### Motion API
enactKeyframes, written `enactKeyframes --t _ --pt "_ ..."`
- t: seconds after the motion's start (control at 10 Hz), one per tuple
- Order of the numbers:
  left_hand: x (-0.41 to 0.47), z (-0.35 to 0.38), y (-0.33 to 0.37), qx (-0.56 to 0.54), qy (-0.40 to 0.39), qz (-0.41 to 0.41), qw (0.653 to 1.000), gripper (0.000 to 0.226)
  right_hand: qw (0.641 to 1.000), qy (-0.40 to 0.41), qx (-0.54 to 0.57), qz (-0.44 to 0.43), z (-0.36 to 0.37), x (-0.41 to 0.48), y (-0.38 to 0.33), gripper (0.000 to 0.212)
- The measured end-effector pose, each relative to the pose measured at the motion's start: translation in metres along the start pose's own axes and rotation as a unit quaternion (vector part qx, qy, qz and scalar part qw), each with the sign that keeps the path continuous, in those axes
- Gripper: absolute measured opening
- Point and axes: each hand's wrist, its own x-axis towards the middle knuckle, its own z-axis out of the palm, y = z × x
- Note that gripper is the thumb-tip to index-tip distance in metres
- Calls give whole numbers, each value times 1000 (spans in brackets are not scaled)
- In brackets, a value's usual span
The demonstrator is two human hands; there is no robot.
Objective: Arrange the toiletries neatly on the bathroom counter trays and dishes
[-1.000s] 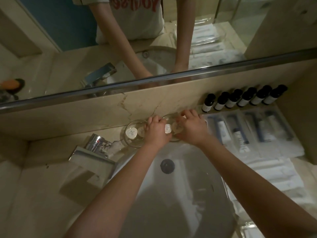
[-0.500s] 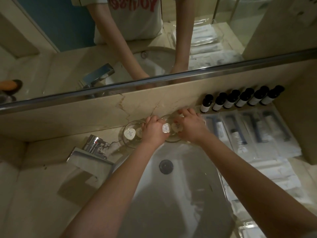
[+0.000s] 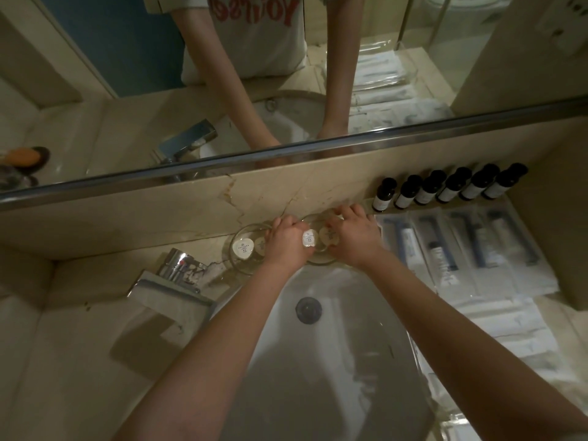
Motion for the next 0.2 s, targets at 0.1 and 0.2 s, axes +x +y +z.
enactKeyframes --t 0.1,0.2 --pt "-2 -1 0 4 9 0 1000 48 1000 4 4 -8 1 -1 2 59" --pt "-9 -8 1 12 24 -13 1000 48 1000 12 24 -3 -5 -9 2 60"
